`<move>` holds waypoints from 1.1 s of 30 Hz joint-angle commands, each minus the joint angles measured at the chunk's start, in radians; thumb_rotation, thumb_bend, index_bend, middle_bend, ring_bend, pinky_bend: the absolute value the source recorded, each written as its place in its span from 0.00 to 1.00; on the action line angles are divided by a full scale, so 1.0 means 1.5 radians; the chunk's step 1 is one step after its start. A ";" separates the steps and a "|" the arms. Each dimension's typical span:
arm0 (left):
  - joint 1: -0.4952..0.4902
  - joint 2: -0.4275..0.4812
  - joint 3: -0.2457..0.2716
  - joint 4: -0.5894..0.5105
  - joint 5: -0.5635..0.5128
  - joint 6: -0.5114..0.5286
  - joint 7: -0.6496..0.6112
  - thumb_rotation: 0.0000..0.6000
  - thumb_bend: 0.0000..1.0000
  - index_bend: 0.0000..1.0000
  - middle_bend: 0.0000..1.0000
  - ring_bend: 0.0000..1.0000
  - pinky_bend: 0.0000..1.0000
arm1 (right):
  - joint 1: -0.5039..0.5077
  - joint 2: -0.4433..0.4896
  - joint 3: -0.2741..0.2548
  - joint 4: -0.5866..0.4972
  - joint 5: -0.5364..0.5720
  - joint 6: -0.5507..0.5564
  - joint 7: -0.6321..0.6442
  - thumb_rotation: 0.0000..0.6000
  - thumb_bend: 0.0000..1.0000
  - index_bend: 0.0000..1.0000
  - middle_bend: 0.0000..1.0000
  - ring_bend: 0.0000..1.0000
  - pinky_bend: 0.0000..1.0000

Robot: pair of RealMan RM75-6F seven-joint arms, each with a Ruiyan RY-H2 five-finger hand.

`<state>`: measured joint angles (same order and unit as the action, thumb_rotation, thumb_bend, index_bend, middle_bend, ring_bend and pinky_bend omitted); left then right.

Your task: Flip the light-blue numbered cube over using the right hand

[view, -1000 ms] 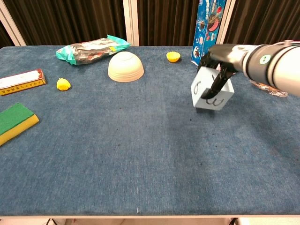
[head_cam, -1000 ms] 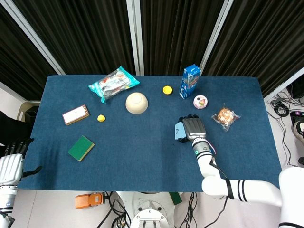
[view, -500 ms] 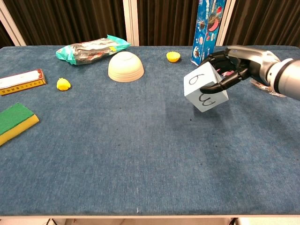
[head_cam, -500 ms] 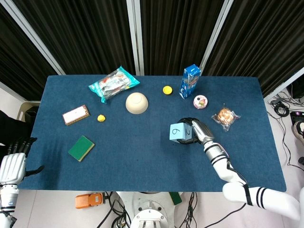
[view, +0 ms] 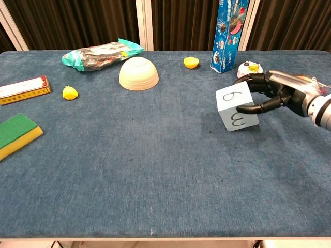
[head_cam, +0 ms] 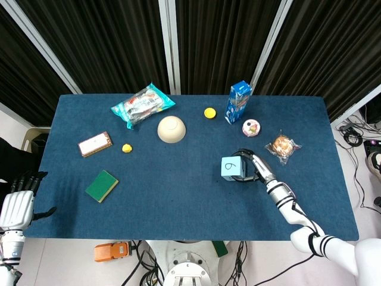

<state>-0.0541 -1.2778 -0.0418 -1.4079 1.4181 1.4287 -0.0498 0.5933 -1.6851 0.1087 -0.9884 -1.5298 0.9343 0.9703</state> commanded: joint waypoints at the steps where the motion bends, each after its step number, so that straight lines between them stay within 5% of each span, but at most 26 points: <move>1: 0.001 0.001 0.000 0.001 -0.001 0.001 -0.001 1.00 0.04 0.15 0.14 0.03 0.00 | -0.008 -0.002 -0.019 0.010 -0.016 0.024 -0.006 1.00 0.41 0.07 0.16 0.01 0.01; 5: 0.002 0.001 -0.001 0.002 -0.003 0.001 -0.004 1.00 0.04 0.15 0.14 0.03 0.00 | -0.018 0.035 -0.034 -0.032 -0.020 0.039 -0.065 1.00 0.39 0.00 0.03 0.00 0.00; 11: 0.001 0.001 0.000 0.005 -0.002 0.000 -0.006 1.00 0.04 0.15 0.14 0.03 0.00 | -0.023 0.122 -0.028 -0.158 0.015 0.022 -0.217 1.00 0.37 0.00 0.00 0.00 0.00; 20: 0.002 0.005 0.000 0.000 0.003 0.006 -0.007 1.00 0.04 0.15 0.14 0.03 0.00 | 0.033 0.279 0.025 -0.422 0.211 -0.071 -0.649 1.00 0.26 0.00 0.00 0.00 0.00; 26: 0.005 0.008 0.001 -0.002 0.001 0.006 -0.006 1.00 0.04 0.15 0.14 0.03 0.00 | 0.103 0.296 0.012 -0.482 0.381 -0.093 -0.895 1.00 0.24 0.00 0.01 0.00 0.00; 33: 0.004 0.009 0.001 -0.001 -0.001 0.003 -0.005 1.00 0.04 0.15 0.14 0.03 0.00 | 0.171 0.249 -0.005 -0.480 0.536 -0.059 -1.041 1.00 0.25 0.00 0.03 0.00 0.00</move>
<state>-0.0477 -1.2638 -0.0402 -1.4102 1.4169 1.4338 -0.0575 0.7794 -1.2924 0.1131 -1.6757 -0.8356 0.8348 -0.4936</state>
